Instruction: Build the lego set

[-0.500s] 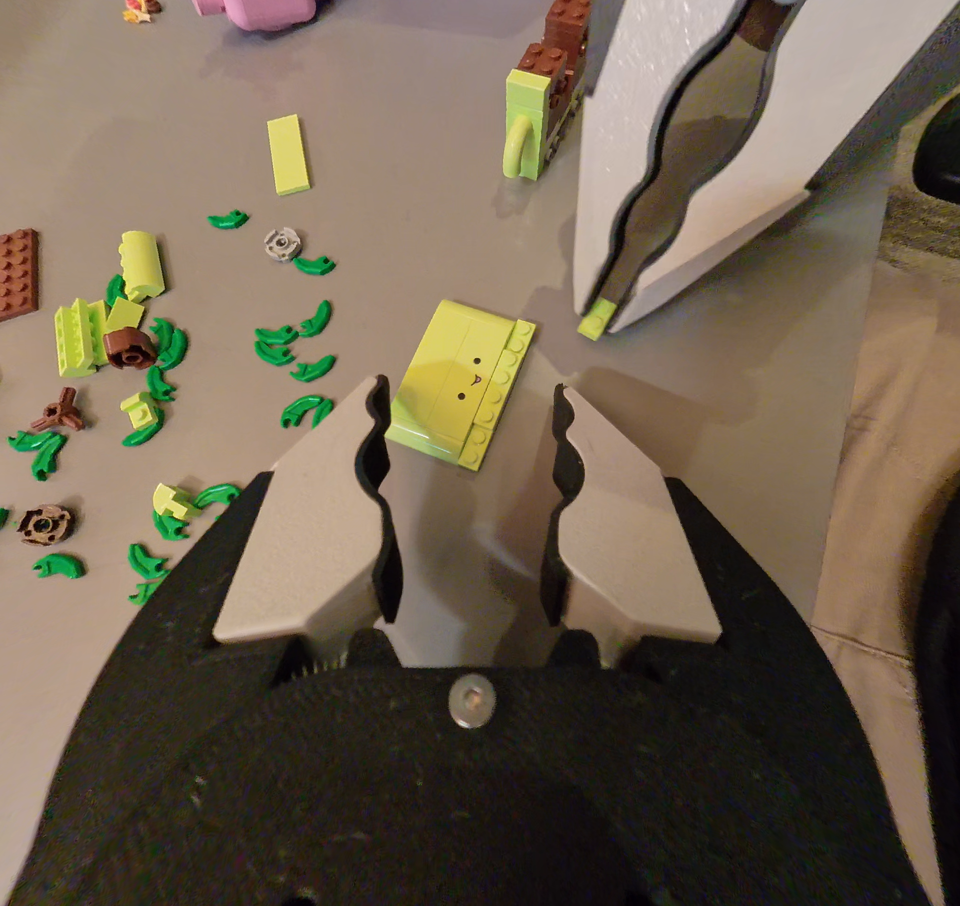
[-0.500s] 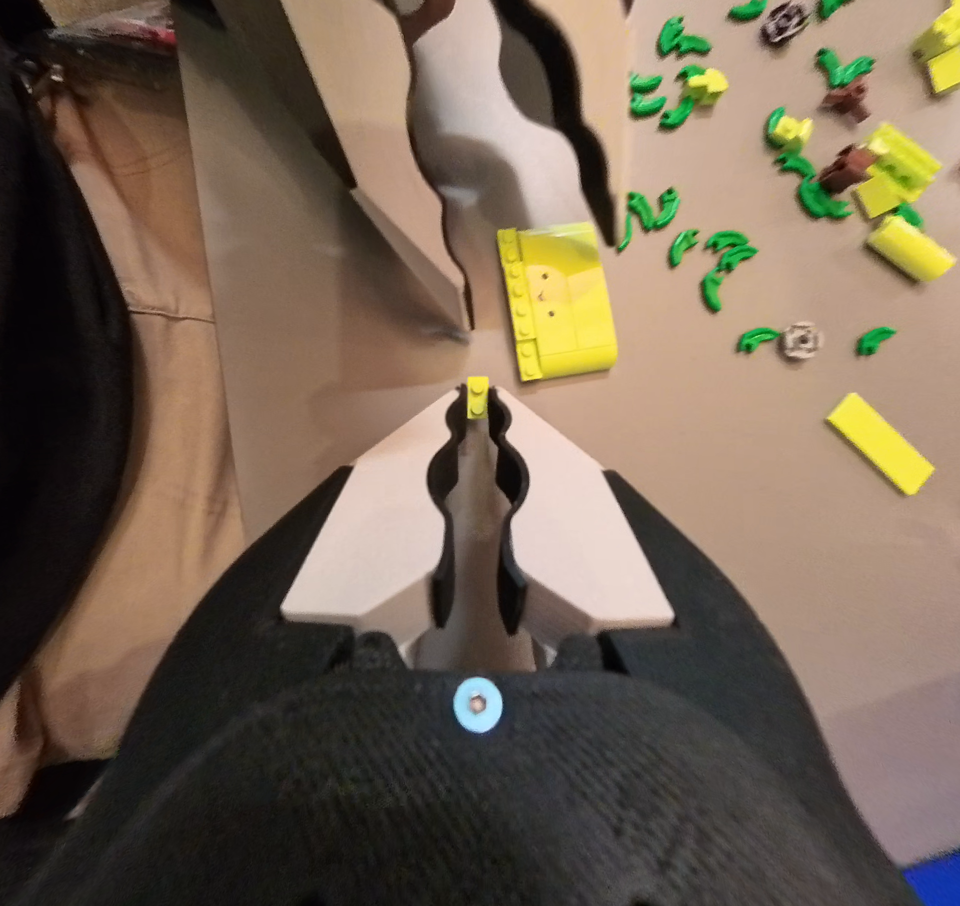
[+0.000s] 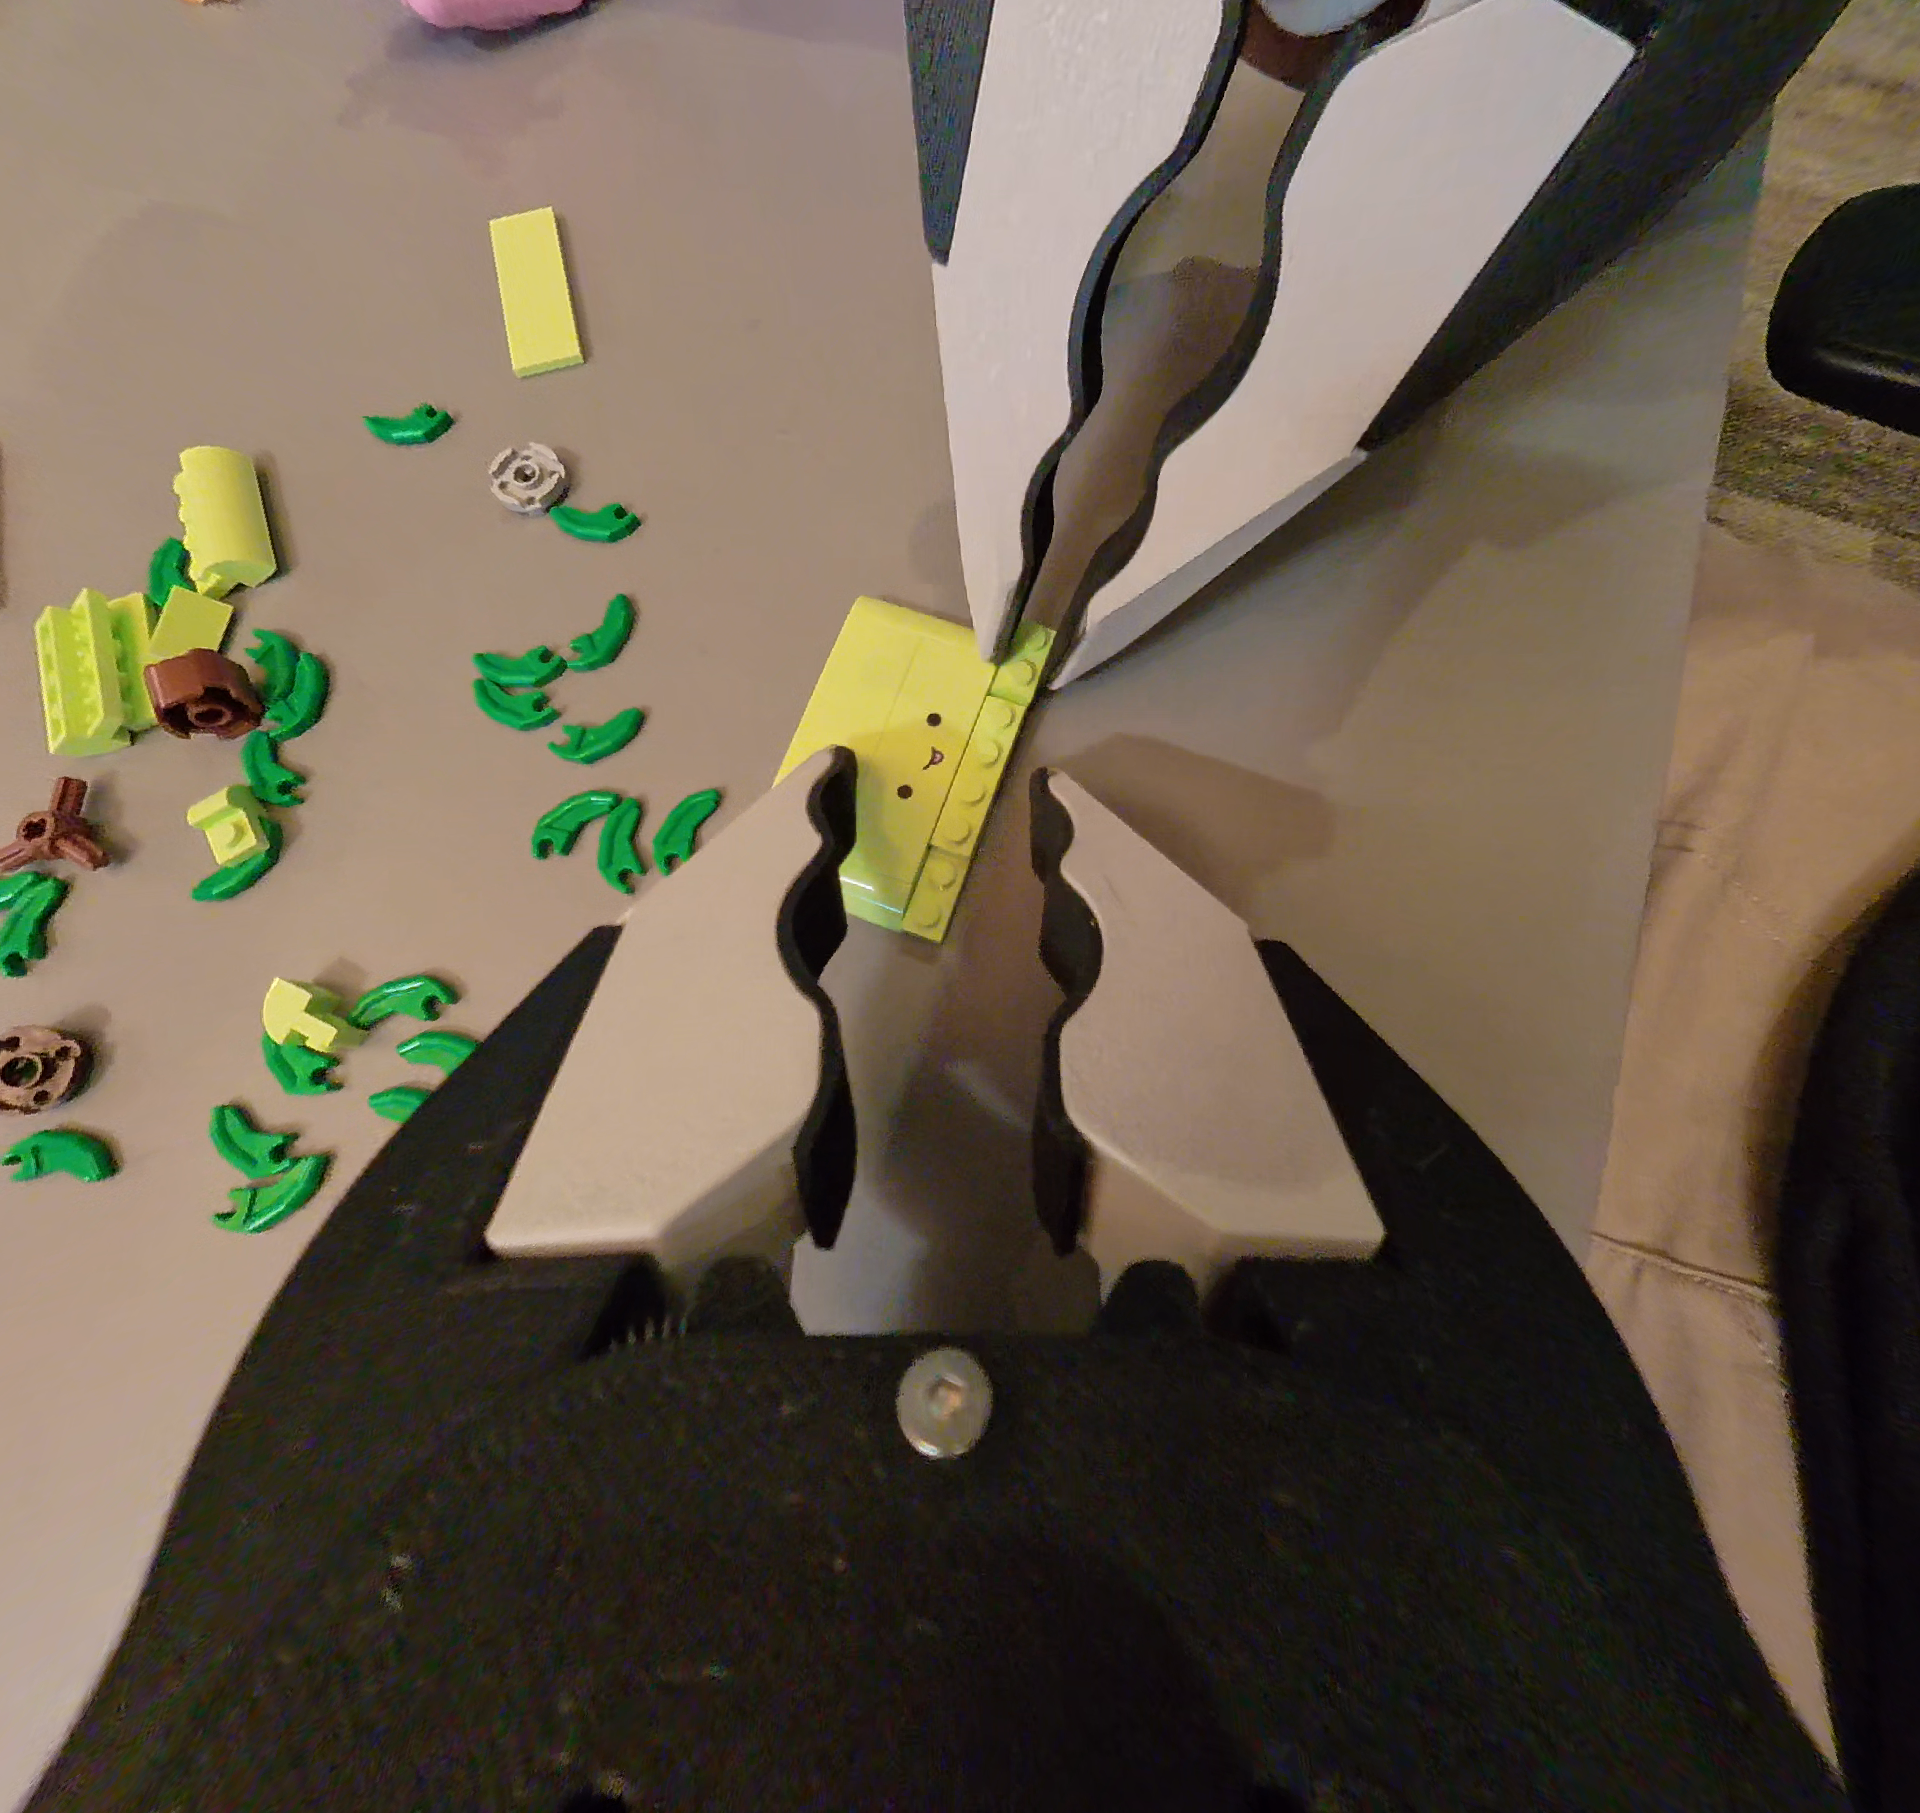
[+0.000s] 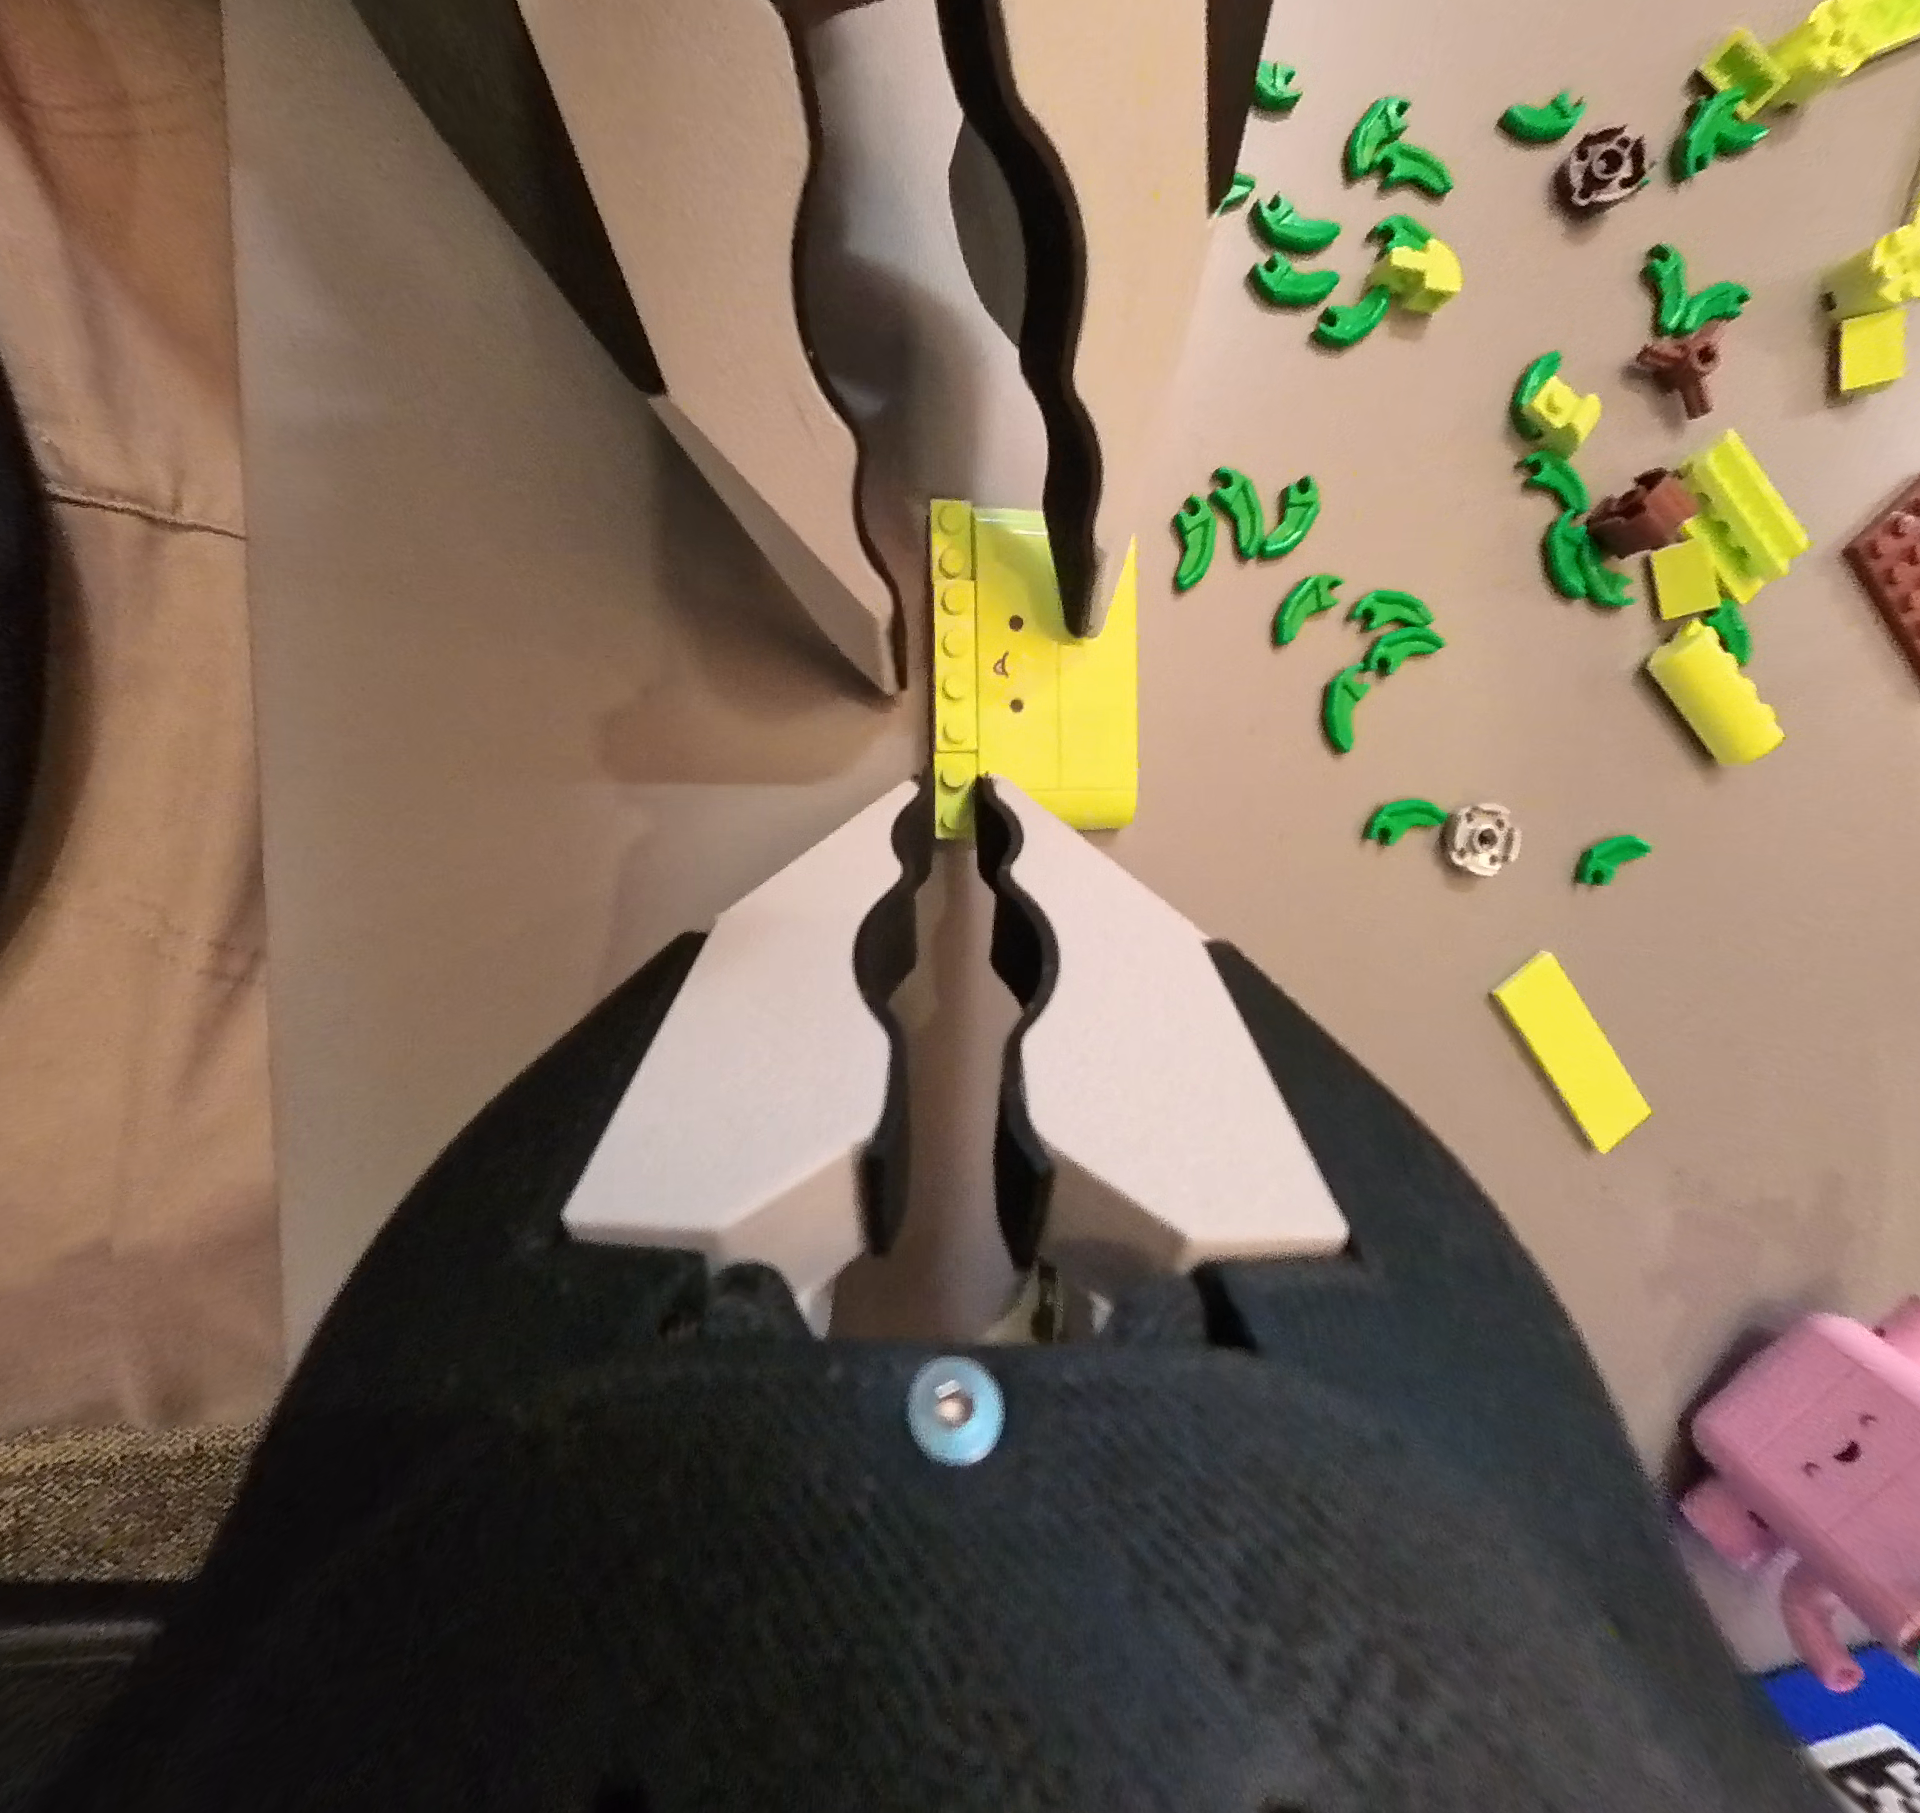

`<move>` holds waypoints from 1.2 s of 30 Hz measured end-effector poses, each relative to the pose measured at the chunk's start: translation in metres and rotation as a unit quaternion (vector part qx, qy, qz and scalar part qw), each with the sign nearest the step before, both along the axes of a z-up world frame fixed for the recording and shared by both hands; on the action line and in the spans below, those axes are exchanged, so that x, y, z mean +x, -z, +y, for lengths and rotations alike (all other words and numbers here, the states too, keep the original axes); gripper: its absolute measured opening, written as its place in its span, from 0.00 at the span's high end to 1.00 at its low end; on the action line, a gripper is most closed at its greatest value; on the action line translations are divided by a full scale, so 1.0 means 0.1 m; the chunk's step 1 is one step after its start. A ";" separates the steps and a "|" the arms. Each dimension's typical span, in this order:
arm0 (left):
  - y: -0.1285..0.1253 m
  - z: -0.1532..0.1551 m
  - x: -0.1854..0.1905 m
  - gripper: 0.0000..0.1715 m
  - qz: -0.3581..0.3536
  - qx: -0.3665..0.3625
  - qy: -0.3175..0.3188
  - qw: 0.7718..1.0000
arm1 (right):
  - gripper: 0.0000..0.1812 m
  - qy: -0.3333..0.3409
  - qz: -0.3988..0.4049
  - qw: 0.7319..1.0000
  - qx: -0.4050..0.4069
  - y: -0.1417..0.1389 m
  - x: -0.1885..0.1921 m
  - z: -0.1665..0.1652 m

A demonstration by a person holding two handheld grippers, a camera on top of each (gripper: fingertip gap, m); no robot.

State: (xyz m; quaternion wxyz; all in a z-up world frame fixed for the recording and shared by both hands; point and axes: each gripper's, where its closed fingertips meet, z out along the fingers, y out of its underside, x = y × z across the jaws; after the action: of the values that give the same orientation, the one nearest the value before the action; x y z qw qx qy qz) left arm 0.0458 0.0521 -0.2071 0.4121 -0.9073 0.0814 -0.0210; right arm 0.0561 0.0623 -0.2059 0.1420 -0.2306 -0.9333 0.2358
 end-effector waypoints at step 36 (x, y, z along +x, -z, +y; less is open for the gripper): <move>-0.01 -0.01 0.05 0.97 -0.053 -0.004 0.019 0.998 | 1.00 0.009 -0.025 1.000 -0.004 -0.01 -0.03 0.02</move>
State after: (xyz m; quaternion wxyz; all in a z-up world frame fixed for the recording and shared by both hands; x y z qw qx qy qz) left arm 0.0509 0.0508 -0.2060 0.4114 -0.9049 0.0768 -0.0772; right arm 0.0528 0.0648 -0.2045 0.1199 -0.2456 -0.9334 0.2325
